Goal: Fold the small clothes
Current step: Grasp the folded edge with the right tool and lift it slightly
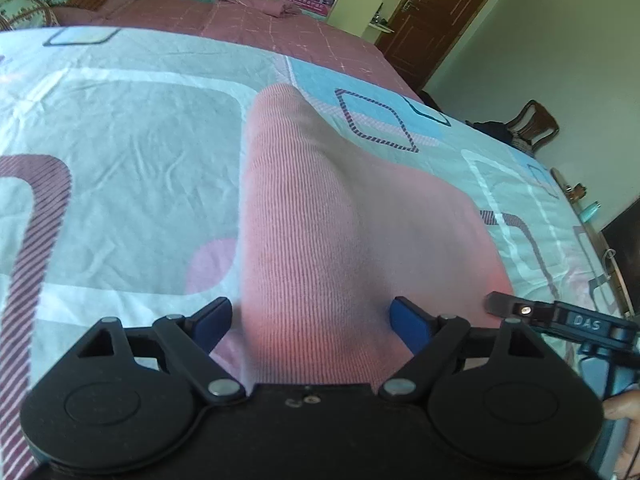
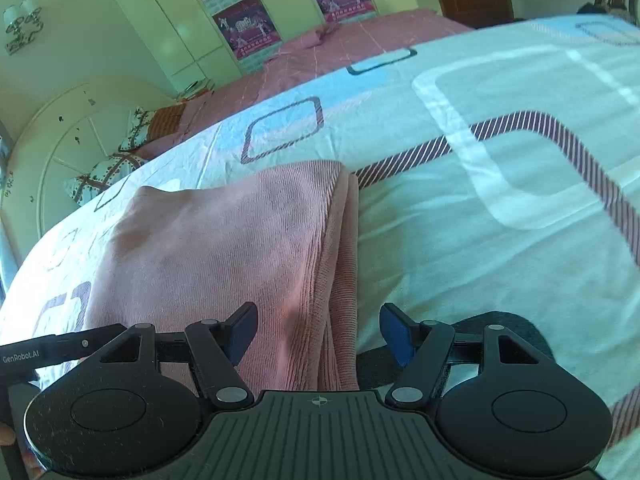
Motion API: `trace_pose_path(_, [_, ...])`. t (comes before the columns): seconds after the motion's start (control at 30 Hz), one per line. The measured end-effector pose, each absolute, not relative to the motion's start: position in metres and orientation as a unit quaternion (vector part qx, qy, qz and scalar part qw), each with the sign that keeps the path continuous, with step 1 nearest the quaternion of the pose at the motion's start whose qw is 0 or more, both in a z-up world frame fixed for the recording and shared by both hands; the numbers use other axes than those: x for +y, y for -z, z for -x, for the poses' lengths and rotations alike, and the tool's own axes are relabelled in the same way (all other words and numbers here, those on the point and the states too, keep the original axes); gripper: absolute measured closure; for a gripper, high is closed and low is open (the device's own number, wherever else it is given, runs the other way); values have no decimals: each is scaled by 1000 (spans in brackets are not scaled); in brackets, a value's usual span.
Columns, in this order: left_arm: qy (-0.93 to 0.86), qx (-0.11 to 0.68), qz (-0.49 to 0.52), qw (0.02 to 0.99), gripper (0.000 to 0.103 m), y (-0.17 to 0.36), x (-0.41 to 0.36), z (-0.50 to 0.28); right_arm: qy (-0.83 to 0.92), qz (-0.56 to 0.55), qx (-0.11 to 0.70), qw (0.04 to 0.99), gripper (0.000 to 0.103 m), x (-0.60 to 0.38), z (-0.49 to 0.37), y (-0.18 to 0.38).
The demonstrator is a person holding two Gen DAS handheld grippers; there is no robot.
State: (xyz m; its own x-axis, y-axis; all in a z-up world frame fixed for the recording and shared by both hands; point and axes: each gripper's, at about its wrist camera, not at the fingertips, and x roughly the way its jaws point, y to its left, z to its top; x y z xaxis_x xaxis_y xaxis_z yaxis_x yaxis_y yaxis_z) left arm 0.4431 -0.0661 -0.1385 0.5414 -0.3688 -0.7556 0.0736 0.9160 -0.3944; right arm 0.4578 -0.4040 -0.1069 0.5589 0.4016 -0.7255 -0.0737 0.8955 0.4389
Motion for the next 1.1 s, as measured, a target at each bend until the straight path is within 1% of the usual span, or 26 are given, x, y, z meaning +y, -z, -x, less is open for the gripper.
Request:
trace_pose_path(0.07, [143,462,174,858,23,143,-65,-446,-147,-193,453,858,36,-405,-462,115])
trace_pose_path(0.13, [152,463,178,855,24,146,-67,-449,-163,-206,446,856,36,-405,-464,120])
trace_pose_path(0.2, [157,462,178,854,29,146,-71,-450,-172,-210,443,854,37,-403,-466,121])
trace_pose_path(0.23, [159,463,182,853,36,145,-71,-450,-181,-210,447,850,37,-400,-467,121])
trace_pose_path(0.27, [159,463,185,852,40,144,-72,-450,-187,-202,450,850,50,-397,-466,120])
trace_pose_path(0.3, [160,463,181,853,42,142,-73,-449,-195,-201,455,845,64,-396,-467,120])
trace_pose_path(0.33, [160,463,175,854,45,141,-76,-450,-201,-209,460,839,69,-398,-468,122])
trace_pose_path(0.4, [159,464,164,856,46,140,-80,-451,-200,-216,458,839,72,-400,-470,125])
trace_pose_path(0.47, [153,463,155,859,49,141,-83,-453,-193,-223,452,842,74,-398,-470,126])
trace_pose_path(0.5, [151,461,152,861,51,140,-85,-453,-190,-221,451,844,77,-396,-469,126])
trace_pose_path(0.53, [151,459,145,863,56,137,-87,-452,-188,-216,451,845,80,-392,-468,124])
trace_pose_path(0.57, [152,455,135,867,61,134,-89,-450,-186,-214,452,846,81,-389,-467,121])
trace_pose_path(0.63, [153,449,125,871,66,129,-93,-448,-187,-213,448,848,82,-387,-464,115])
trace_pose_path(0.73, [162,434,117,878,70,120,-94,-444,-196,-236,439,844,82,-388,-460,105])
trace_pose_path(0.97, [184,410,117,885,72,94,-84,-429,-213,-251,416,847,82,-372,-446,72])
trace_pose_path(1.1, [186,400,113,890,72,76,-60,-416,-223,-248,408,850,83,-347,-433,54])
